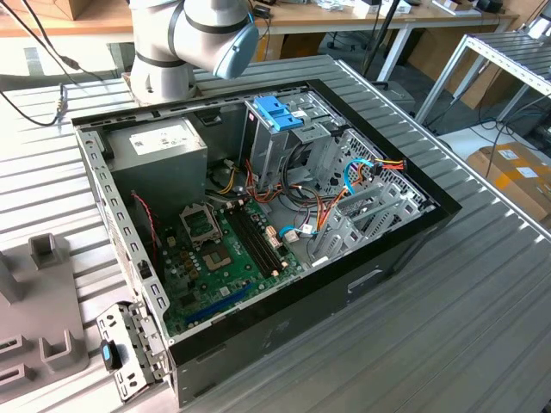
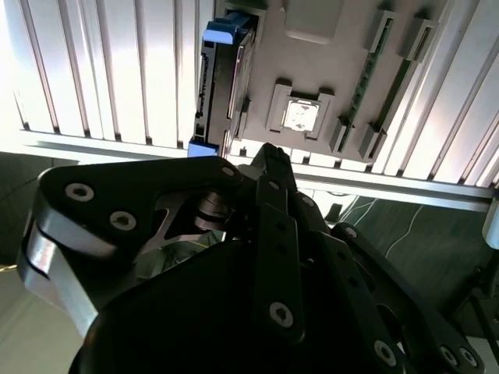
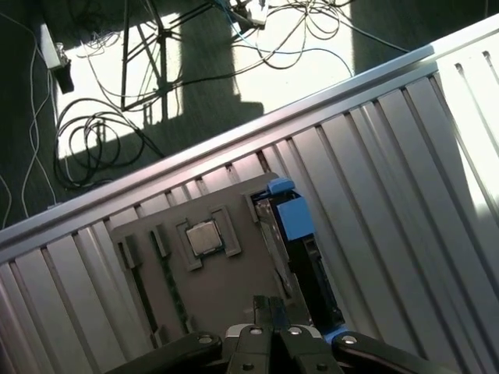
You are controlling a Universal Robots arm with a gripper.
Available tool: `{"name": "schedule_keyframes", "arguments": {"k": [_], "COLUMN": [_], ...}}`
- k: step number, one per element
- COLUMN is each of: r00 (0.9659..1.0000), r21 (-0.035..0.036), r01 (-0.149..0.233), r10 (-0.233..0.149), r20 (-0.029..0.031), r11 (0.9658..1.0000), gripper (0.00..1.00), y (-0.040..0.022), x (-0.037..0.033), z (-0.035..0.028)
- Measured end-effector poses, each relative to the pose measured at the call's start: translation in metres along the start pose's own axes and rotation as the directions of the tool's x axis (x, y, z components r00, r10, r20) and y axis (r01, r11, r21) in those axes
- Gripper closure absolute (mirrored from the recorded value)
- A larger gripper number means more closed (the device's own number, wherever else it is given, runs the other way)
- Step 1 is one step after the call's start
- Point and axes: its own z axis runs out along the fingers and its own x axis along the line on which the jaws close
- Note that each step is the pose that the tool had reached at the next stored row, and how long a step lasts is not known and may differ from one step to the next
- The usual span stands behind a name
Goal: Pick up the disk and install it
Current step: 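Pick up the disk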
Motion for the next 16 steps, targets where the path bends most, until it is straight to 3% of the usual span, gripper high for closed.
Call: {"name": "schedule_keyframes", "arguments": {"k": [16], "r00": [0.9971], "r21": [-0.002], "r01": [0.076], "r10": [-0.076], "r20": [-0.0033], "r11": [0.9971], "gripper": [0.89], "y": [0.0], "x": [0.0], "z": [0.0]}}
